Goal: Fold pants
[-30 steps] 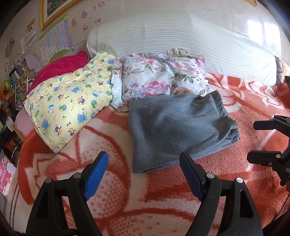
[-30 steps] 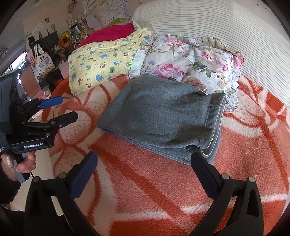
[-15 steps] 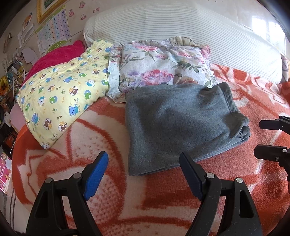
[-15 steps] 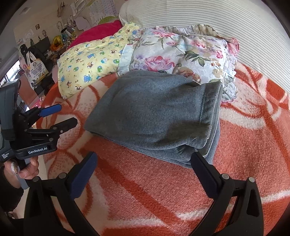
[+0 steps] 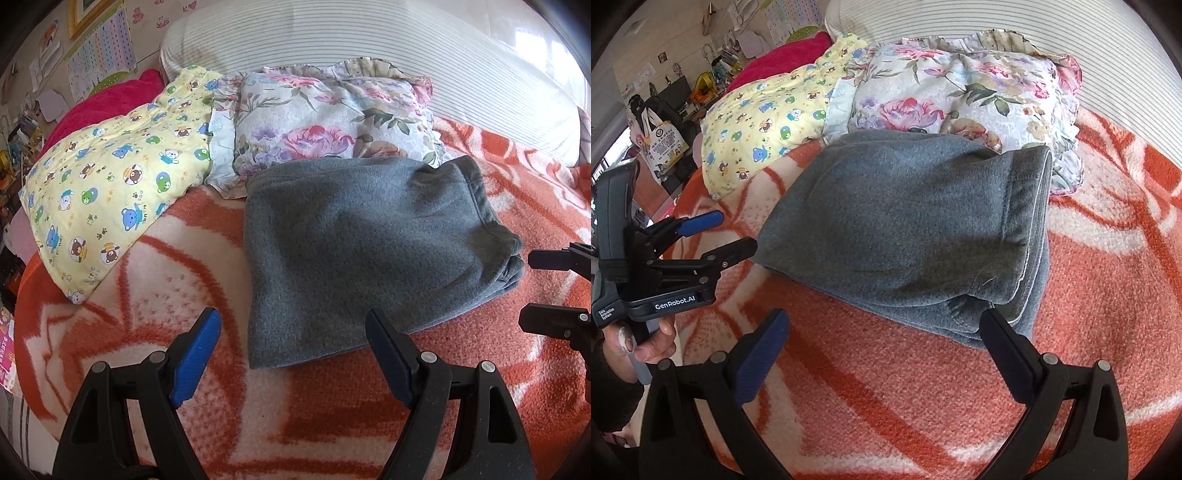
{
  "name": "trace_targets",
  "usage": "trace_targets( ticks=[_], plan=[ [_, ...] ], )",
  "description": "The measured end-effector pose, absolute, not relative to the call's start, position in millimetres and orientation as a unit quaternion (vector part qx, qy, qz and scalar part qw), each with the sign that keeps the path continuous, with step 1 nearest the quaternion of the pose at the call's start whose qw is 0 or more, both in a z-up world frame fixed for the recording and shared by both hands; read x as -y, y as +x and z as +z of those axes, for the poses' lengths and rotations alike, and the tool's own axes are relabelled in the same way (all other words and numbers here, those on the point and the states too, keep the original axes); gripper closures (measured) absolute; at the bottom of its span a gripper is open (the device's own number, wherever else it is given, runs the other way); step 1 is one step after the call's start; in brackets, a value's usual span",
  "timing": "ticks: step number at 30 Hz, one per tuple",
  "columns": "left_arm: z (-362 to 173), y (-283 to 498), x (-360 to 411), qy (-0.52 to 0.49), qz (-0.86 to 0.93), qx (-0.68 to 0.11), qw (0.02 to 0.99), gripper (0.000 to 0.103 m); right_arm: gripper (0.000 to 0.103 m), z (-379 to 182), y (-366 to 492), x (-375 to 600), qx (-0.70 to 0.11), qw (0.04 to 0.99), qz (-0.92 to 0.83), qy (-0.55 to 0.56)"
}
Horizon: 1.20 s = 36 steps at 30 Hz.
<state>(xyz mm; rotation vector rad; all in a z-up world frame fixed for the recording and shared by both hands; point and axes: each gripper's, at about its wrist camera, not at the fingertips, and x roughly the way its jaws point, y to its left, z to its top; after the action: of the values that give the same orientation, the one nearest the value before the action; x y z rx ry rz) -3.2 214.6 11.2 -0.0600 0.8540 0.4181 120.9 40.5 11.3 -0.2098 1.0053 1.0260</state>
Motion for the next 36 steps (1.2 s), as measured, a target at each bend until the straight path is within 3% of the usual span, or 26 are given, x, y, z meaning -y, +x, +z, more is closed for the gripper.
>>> trace_targets(
  ticks=[36],
  plan=[
    [6, 4, -215, -0.026, 0.198, -0.418, 0.886, 0.022, 0.000, 6, 119, -52, -0.464, 0.741, 0.474, -0.103]
  ],
)
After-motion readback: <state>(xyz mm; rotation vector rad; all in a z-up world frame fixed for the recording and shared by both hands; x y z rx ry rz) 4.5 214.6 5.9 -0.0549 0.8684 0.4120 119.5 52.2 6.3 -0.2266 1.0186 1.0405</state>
